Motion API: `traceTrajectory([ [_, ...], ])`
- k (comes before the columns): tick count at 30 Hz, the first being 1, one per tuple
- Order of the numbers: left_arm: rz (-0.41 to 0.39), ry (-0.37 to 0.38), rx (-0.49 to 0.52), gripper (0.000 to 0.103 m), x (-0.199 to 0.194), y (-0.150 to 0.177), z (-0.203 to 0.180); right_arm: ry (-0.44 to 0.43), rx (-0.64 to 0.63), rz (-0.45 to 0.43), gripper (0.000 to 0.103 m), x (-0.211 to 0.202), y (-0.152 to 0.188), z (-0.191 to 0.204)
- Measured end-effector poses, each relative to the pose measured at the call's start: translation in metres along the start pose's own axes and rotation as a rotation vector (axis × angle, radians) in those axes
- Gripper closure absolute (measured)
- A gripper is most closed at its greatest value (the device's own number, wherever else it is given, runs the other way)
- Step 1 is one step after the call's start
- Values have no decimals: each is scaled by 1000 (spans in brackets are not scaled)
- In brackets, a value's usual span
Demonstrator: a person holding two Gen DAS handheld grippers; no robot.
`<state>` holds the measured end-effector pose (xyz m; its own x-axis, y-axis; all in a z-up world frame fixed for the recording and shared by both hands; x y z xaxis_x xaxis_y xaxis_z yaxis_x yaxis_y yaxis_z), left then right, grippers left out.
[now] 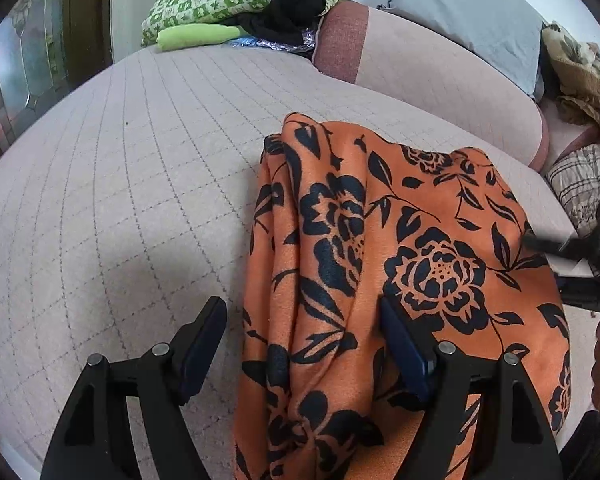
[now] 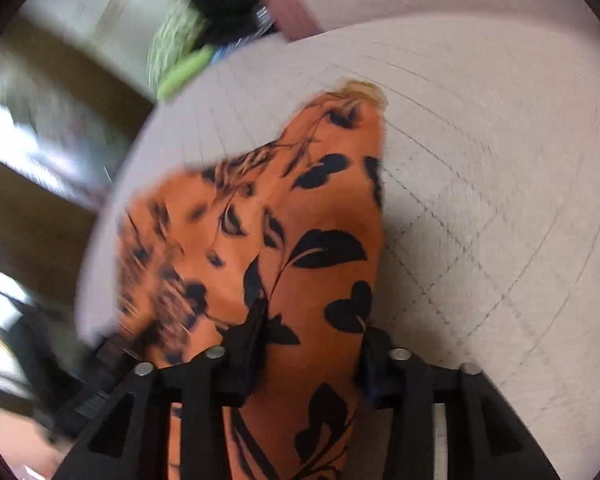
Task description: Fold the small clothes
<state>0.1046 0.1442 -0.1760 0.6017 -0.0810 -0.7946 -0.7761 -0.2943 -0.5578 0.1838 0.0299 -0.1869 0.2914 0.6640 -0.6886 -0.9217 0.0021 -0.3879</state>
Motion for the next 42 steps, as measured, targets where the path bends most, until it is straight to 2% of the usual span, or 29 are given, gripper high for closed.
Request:
traceTrajectory([
  [1, 1, 0, -4, 23, 0, 0, 0, -37, 37, -52, 31, -9, -9, -2],
  [3, -3, -8, 3, 23, 0, 0, -2, -55, 63, -100, 22, -15, -25, -5],
  [5, -4, -7, 6, 23, 0, 0, -3, -78, 118, -95, 22, -2, -39, -14],
  [6, -1, -3, 3, 23, 0, 0, -3, -77, 141, -59, 26, 11, -39, -16],
  [7, -1, -4, 3, 23, -1, 0, -6, -68, 146, 8, 67, 30, -37, -20],
  [8, -3, -3, 1, 23, -2, 0, -4, -58, 136, 14, 70, 33, -36, -18],
  [11, -4, -7, 1, 23, -1, 0, -5, 83, -70, -102, 71, 14, -43, 18],
  [12, -4, -9, 4, 23, -1, 0, -5, 117, -89, -97, 67, 13, -39, 17],
  [14, -10, -12, 8, 23, -2, 0, -5, 168, -18, 1, 42, 16, -19, -9],
  [15, -8, -7, 5, 23, -3, 1, -5, 156, 24, -21, 36, 17, -25, -12],
  [16, -6, -4, 0, 22, -2, 2, -4, 166, 8, -82, 36, 0, -26, -9],
  [17, -4, -2, -4, 22, -2, 2, -4, 201, -17, -112, 36, -13, -25, -4],
  [18, -6, -7, -3, 23, -2, 1, -4, 200, -36, -135, 36, -25, -23, 2],
  [21, -14, -16, 8, 23, -3, 2, -4, 68, -118, -163, 35, -44, -5, 65],
  [22, -12, -14, 5, 23, -4, 2, -3, 12, -152, -151, 27, -44, 6, 89],
  [24, -9, -7, -4, 23, -6, 2, -3, -37, -173, -96, 16, -31, 29, 100],
  [26, 0, 6, -11, 23, -10, 3, -2, -35, -140, 62, 14, 2, 63, 75],
  [28, -18, -2, -11, 23, -26, 5, 0, -19, -144, 4, 15, 0, 58, 72],
  [32, -62, -7, -20, 23, -57, 17, 7, -53, -169, -12, 15, -9, 60, 96],
  [34, 4, -51, -1, 23, -45, 34, 13, -36, -174, 17, 15, -4, 72, 90],
  [35, 30, -44, -10, 23, -39, 40, 16, -39, -165, 21, 15, 3, 73, 85],
  [37, 37, -18, -47, 23, -40, 39, 20, -56, -150, -3, 15, 6, 73, 82],
  [42, 28, -32, -30, 23, -42, 39, 20, -55, -141, 5, 15, 6, 70, 82],
])
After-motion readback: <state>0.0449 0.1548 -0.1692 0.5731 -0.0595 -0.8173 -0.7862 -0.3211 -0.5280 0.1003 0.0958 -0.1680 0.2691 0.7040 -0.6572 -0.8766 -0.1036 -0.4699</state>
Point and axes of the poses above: each gripper's, at about its wrist camera, not at the fingertips, and x roughly the way its jaws point, z to its left, y to its underside, the point moved 10 cm from there along x, roughly the way its jaws point, and after that the axes turned 7 degrees about -x, right-handed, at the moved point
